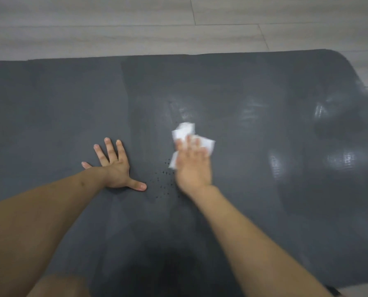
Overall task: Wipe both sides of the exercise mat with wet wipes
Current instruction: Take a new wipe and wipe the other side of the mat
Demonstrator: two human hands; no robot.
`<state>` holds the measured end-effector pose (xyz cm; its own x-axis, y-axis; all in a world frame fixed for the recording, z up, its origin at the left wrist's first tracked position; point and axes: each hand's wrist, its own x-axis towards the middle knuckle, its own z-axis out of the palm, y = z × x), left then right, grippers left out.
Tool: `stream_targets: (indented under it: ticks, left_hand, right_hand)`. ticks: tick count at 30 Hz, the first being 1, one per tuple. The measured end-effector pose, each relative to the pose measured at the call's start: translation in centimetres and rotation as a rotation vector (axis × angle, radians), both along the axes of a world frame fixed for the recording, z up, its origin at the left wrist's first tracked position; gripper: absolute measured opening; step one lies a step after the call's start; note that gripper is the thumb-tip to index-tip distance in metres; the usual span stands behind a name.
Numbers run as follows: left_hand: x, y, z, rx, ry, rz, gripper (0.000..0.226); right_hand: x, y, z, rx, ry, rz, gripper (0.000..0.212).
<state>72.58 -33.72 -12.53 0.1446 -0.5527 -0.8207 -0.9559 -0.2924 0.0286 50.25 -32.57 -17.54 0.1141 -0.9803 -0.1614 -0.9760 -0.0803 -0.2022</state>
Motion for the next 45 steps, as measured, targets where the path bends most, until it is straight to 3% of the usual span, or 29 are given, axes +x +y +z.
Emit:
stream_targets:
  ticks: [3,6,9,12,17,20,22,24,26,32,36,38,42,45]
  left_hand:
    - [0.2,0.7,-0.4,-0.044,0.005,-0.011,0.174]
    - [0.4,1.1,-0.6,-0.084,0.013,-0.008,0.174]
    - [0.4,1.2,-0.8,-0.082,0.024,-0.009,0.174]
    - [0.4,1.2,-0.8,-0.088,0.022,-0.018,0.175]
    - [0.0,2.0,-0.7,-0.159,0.009,-0.007,0.17]
    - [-0.1,2.8,-0.2,-0.224,-0.01,-0.008,0.159]
    - [0.0,4.2,0.1,-0.271,-0.019,-0.027,0.144]
    - [0.4,5.4,0.0,-0.278,-0.013,-0.033,0.13]
    - [1.6,6.7,0.3,-0.232,-0.01,0.004,0.13]
    - [4.5,7.1,0.5,-0.078,0.022,-0.023,0.157]
    - [4.5,6.7,0.2,-0.041,0.037,-0.023,0.159]
    - [4.6,6.6,0.4,-0.028,0.043,-0.021,0.16]
    - [4.7,6.5,0.3,-0.023,0.034,-0.018,0.16]
    - [4.7,6.6,0.2,-0.023,0.037,-0.026,0.161]
  right_hand:
    - [4.8,2.7,0.0,0.082,-0.103,0.27,0.068]
    - [-0.6,0.8,-0.6,0.023,-0.049,0.336,0.064]
    - [-11.9,-1.2,-0.5,-0.009,0.053,0.046,0.064]
    - [-20.4,-0.9,0.4,0.055,0.003,-0.267,0.056]
    - [-14.1,-1.0,0.5,0.079,0.021,-0.444,0.062]
    - [-4.8,1.3,0.7,0.059,0.028,-0.128,0.076]
    - [0.8,4.0,0.7,0.083,-0.045,0.074,0.073]
    - [2.3,5.5,0.6,0.098,-0.099,0.188,0.062]
    - [-0.5,6.1,0.6,0.11,-0.081,0.258,0.058]
    - [-17.5,4.9,0.7,0.118,0.002,-0.291,0.057]
    - [-13.9,4.2,0.3,0.099,0.015,-0.429,0.059]
    - [-8.0,4.5,0.2,0.095,0.003,-0.32,0.062]
    - [5.8,6.7,0.1,0.1,-0.05,0.151,0.073]
    - [6.8,6.8,0.1,0.127,-0.076,0.305,0.061]
